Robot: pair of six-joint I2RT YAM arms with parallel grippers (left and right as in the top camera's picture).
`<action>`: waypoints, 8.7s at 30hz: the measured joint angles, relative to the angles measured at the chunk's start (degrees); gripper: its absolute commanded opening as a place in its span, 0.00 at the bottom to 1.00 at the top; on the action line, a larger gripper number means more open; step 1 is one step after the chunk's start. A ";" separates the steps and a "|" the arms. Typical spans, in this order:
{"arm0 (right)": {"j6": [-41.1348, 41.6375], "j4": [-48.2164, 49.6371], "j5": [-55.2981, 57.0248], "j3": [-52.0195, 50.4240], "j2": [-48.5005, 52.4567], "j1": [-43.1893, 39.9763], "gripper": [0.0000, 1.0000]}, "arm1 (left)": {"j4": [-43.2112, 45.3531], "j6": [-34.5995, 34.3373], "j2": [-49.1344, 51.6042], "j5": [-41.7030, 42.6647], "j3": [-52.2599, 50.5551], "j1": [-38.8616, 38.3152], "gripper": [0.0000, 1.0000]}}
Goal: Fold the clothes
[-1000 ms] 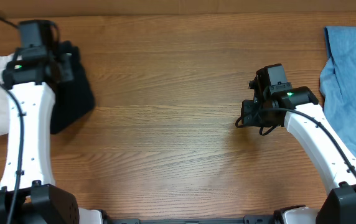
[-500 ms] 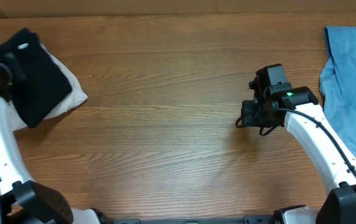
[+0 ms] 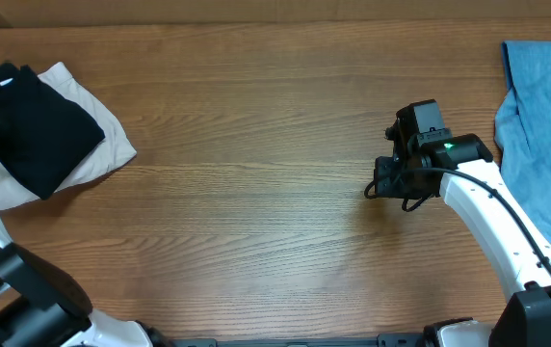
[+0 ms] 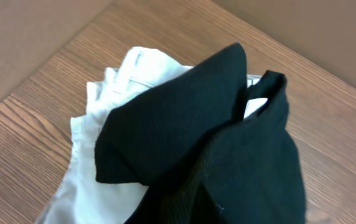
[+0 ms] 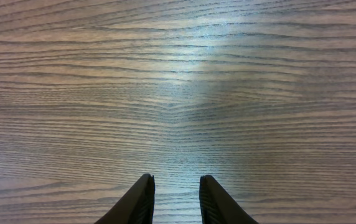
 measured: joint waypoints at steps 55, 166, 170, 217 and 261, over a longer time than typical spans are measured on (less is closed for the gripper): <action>-0.17 8.96 -4.59 0.00 0.00 -0.02 1.00 | -16.09 -0.68 -12.44 5.62 5.88 -28.85 1.00; -17.99 42.40 -2.62 -59.14 -86.38 -2.99 1.00 | -16.55 -7.61 -47.91 -7.32 -46.90 -48.22 1.00; -17.99 42.42 -2.62 -59.14 -86.38 -2.97 1.00 | -16.55 -7.61 -47.91 -7.30 -46.90 -48.22 1.00; -18.01 42.47 -2.64 -59.25 -86.38 -2.99 1.00 | 27.08 -7.34 -95.47 -12.24 -87.86 -47.69 1.00; -18.01 42.45 -2.64 -59.25 -86.38 -2.99 1.00 | 27.87 -7.37 -100.59 -14.21 -88.78 -47.67 1.00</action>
